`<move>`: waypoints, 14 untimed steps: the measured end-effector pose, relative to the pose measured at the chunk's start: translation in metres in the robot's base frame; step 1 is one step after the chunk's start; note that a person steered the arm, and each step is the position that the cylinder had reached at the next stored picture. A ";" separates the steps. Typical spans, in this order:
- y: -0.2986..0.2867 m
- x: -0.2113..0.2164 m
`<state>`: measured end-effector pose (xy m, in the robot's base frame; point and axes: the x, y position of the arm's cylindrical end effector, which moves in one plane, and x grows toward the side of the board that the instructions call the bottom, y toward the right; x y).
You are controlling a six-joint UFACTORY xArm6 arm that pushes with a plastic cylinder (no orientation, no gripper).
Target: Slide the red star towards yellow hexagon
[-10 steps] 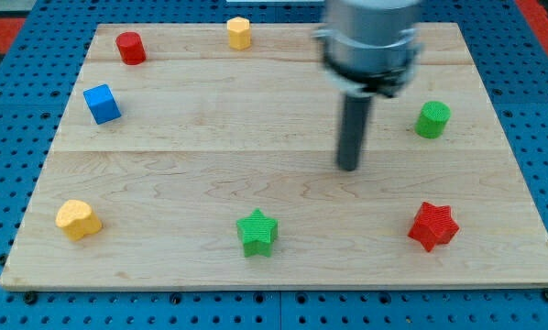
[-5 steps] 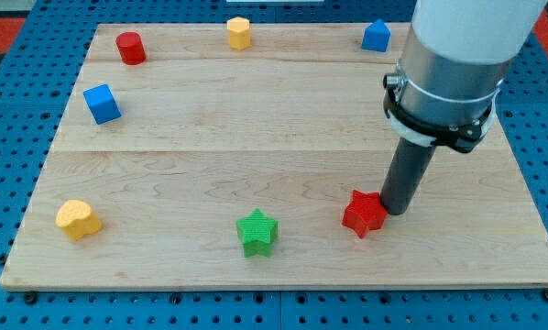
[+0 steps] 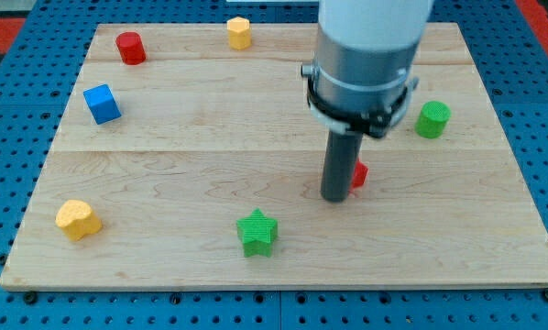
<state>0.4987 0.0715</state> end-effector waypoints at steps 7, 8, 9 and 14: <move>0.002 -0.050; -0.020 -0.080; -0.073 -0.101; -0.122 -0.160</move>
<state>0.3384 -0.0507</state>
